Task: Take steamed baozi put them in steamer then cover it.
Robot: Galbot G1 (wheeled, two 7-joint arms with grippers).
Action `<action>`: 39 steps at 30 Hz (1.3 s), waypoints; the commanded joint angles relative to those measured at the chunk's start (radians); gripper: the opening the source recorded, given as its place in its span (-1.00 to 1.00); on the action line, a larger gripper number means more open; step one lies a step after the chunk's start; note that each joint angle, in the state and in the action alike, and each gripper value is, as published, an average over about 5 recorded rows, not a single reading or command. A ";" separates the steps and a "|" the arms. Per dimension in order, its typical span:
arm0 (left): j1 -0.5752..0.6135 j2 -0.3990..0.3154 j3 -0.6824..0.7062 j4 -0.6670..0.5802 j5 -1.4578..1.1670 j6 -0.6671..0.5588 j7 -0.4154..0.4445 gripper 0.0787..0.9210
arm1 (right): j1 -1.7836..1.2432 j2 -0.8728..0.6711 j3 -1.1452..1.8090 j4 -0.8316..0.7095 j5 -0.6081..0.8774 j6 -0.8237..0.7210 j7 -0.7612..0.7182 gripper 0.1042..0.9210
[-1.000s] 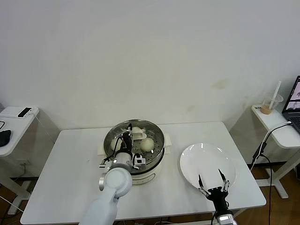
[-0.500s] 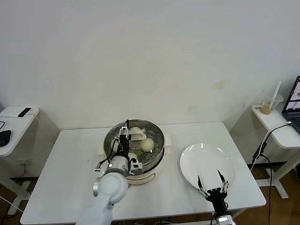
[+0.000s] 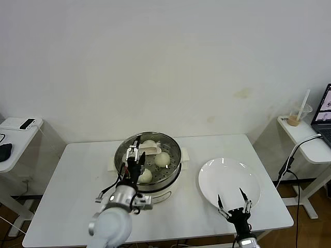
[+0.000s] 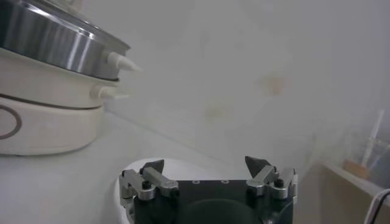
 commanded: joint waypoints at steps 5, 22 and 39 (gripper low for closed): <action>0.443 0.094 -0.311 -0.219 -0.990 -0.280 -0.391 0.77 | 0.003 -0.001 -0.013 -0.016 0.034 -0.007 -0.006 0.76; 0.689 -0.072 -0.531 0.008 -1.646 -0.523 -0.491 0.77 | -0.099 -0.162 -0.085 0.176 0.398 -0.171 -0.082 0.76; 0.776 -0.131 -0.497 -0.034 -1.648 -0.513 -0.462 0.77 | -0.148 -0.200 -0.121 0.271 0.485 -0.319 -0.050 0.76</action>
